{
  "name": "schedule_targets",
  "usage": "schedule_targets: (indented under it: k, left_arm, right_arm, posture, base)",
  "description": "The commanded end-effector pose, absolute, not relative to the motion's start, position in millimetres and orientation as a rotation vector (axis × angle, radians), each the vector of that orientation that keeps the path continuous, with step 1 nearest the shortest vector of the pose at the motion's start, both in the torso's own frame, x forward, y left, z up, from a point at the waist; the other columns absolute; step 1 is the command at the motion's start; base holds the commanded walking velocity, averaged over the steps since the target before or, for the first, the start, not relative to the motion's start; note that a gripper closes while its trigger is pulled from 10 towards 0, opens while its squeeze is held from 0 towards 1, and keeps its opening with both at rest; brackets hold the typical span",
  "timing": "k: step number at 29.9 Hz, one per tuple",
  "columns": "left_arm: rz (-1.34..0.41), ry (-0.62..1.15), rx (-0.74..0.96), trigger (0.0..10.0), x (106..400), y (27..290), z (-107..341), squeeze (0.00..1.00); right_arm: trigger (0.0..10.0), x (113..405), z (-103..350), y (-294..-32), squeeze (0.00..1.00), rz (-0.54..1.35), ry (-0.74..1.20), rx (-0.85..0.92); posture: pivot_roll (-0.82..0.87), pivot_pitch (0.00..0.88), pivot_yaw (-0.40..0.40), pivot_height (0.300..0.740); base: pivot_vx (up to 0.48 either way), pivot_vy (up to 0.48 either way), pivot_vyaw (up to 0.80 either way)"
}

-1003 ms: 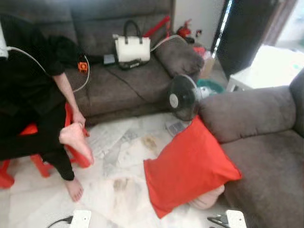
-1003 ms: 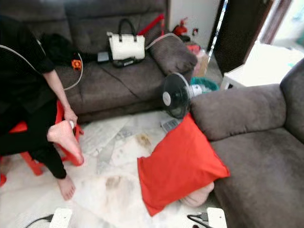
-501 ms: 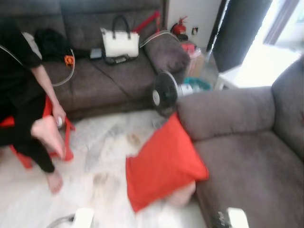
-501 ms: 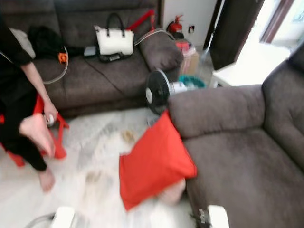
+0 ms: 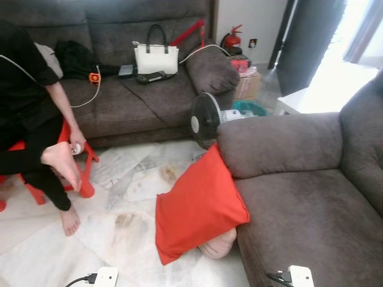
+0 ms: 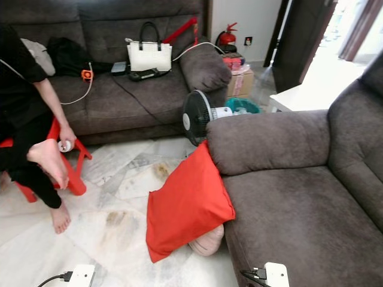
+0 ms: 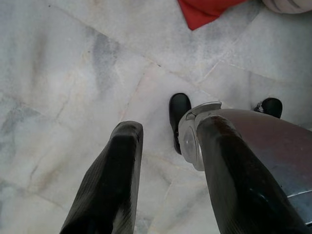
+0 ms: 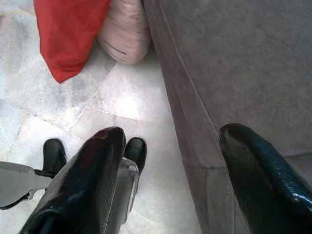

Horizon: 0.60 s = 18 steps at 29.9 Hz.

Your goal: Move the pillow to the sofa from floor

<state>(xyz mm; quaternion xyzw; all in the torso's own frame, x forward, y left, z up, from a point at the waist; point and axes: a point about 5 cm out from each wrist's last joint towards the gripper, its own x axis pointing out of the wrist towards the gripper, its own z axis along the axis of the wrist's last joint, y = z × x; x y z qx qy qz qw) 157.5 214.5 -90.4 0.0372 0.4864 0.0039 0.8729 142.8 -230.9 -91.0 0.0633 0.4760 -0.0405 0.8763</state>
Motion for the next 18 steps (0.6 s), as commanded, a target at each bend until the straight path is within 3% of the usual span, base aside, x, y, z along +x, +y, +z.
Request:
schedule_targets:
  k: [1, 15, 18]
  left_arm:
    - [0.006, 1.027, 0.079, 10.0, 153.8, 216.2, -91.5, 0.0]
    - [0.0, 1.027, 0.082, 10.0, 153.8, 216.1, -91.5, 0.0]
    - [-0.002, 1.027, 0.084, 10.0, 154.0, 216.1, -91.4, 0.0]
  right_arm:
    - [10.0, 140.6, -91.6, -231.9, 0.0, -0.098, 0.995, 0.14]
    - [10.0, 140.0, -91.9, -232.1, 0.0, -0.109, 0.995, 0.148]
    - [10.0, 139.7, -92.2, -232.0, 0.0, -0.103, 1.004, 0.144]
  posture:
    - [0.08, 0.016, -0.027, 0.74]
    - [0.08, 0.017, -0.027, 0.74]
    - [0.08, 0.018, -0.028, 0.74]
  base:
    - [0.0, 0.0, 0.0]
    - [0.0, 0.0, 0.0]
    - [0.0, 0.0, -0.73]
